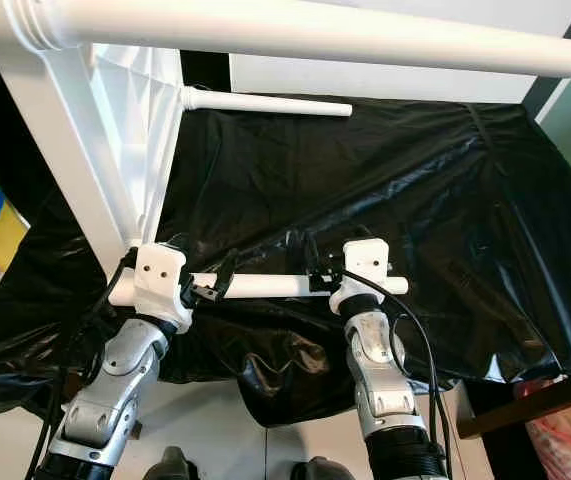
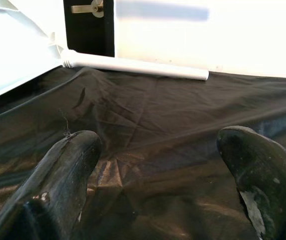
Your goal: Building children table
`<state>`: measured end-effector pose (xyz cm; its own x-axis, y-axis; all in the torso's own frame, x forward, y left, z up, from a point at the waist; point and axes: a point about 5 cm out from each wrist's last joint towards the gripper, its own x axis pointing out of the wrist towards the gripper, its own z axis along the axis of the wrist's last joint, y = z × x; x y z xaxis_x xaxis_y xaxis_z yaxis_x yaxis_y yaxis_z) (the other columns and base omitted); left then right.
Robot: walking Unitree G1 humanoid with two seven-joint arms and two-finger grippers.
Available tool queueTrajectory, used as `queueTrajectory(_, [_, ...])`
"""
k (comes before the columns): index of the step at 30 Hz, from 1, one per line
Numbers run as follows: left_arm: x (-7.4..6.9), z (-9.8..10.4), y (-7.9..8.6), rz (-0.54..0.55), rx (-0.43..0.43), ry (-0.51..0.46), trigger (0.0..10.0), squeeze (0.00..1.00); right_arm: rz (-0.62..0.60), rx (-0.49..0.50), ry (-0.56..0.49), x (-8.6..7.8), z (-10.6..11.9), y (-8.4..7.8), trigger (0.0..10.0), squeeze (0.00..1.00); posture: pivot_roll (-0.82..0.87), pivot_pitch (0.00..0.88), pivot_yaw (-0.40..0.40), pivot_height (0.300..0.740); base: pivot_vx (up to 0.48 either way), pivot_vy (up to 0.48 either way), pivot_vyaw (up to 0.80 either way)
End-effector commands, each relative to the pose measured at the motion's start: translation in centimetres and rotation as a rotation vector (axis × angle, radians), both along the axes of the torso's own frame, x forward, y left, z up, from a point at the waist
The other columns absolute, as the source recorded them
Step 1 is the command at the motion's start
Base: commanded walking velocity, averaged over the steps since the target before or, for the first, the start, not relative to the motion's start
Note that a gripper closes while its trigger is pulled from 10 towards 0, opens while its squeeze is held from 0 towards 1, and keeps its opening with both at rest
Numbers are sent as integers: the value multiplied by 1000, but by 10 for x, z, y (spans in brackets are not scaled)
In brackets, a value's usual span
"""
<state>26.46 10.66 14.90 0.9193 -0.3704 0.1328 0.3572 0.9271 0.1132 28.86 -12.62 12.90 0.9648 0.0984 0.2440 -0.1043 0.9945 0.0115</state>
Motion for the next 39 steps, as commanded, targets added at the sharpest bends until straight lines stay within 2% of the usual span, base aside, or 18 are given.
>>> queueTrajectory(1, [1,0,-4,-4,3,-9,10000,0,-3,-4,8,2,0,-1,10000,0,40,46,-87,740,0,-270,0])
queueTrajectory(19, [1,0,1,19,3,-20,10000,0,1,5,14,2,-2,0,10000,0,50,43,-82,740,0,-313,0])
queueTrajectory(23, [0,1,2,21,-28,-22,10000,0,0,2,16,1,-3,1,10000,0,51,43,-81,740,0,0,0])
queueTrajectory(29, [1,4,4,41,-28,-32,10000,0,1,-37,7,0,-2,2,10000,0,53,44,-80,740,0,0,0])
queueTrajectory(39, [4,5,6,47,-26,-35,10000,0,3,-31,6,1,-1,3,10000,0,55,42,-79,740,0,0,688])
